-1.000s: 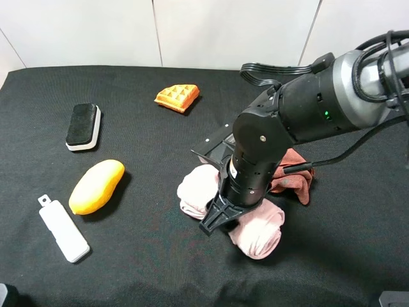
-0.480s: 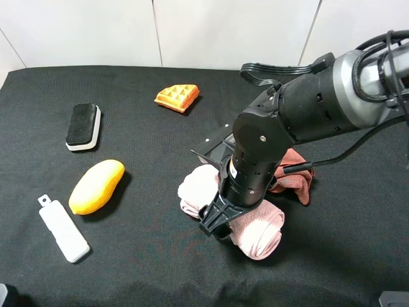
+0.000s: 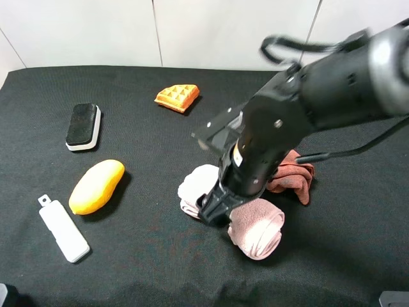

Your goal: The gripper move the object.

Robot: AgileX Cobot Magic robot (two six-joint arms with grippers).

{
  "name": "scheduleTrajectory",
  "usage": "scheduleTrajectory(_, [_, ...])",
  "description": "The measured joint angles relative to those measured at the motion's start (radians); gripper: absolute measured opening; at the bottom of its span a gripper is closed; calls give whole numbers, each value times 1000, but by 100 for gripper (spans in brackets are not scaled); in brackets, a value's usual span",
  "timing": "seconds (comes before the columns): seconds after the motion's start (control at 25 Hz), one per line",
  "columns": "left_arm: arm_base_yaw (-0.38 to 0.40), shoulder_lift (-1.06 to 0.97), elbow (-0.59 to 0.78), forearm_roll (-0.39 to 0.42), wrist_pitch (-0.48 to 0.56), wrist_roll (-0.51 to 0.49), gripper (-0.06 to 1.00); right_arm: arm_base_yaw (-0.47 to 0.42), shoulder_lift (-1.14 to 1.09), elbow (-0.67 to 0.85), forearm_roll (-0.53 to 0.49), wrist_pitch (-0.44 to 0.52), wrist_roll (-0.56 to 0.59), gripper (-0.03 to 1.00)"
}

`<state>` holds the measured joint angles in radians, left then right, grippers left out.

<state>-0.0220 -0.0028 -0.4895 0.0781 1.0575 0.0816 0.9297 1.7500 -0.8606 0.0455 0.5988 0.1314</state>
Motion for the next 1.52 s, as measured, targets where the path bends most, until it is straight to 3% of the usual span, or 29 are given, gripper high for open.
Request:
scheduleTrajectory(0.36, [0, 0, 0, 0, 0, 0, 73, -122, -208, 1, -56, 128, 0, 69])
scheduleTrajectory(1.04, [0, 0, 0, 0, 0, 0, 73, -489, -696, 1, -124, 388, -70, 69])
scheduleTrajectory(1.52, [0, 0, 0, 0, 0, 0, 73, -565, -1046, 1, -251, 576, -25, 69])
